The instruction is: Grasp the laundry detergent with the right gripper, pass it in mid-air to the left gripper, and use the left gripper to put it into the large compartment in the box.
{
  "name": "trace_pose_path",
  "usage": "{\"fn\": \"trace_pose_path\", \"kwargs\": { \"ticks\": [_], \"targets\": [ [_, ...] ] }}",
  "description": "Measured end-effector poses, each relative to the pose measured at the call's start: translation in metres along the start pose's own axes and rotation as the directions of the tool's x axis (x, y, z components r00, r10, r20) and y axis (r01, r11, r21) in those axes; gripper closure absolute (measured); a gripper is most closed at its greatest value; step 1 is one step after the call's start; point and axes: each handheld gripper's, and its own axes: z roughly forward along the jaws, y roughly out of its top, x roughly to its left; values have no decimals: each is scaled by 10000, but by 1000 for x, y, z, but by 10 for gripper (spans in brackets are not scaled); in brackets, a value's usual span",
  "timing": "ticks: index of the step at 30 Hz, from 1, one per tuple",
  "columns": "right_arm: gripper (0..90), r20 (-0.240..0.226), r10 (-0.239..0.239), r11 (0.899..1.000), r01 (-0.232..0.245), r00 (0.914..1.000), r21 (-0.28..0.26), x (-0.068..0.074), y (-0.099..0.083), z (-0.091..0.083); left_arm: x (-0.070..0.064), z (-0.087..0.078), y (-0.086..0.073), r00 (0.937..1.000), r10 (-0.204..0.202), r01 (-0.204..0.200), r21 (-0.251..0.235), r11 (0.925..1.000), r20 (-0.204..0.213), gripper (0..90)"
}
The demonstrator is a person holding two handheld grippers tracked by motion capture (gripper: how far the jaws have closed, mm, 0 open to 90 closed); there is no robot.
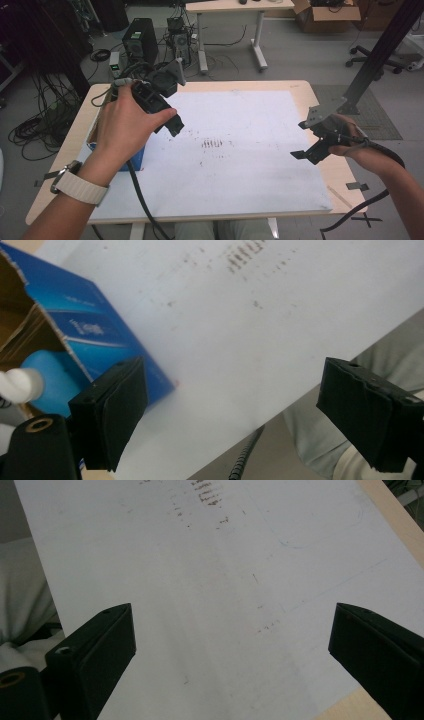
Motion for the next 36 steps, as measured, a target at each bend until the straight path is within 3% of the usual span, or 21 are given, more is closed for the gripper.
{"fn": "trace_pose_path", "kwargs": {
  "ticks": [4,9,36],
  "targets": [
    [46,37,15,10000,-15,10000,4,-1,-1,-2,-12,3,3,9989,442,-444,107,9990,150,132],
    [46,61,75,10000,-75,10000,20,-2,-3,-3,-17,8,5,9979,606,-608,77,9981,234,134],
    [47,140,34,9999,-35,9999,94,1,-1,-7,-19,13,7,9978,550,-553,59,9985,358,132]
  ]
}}
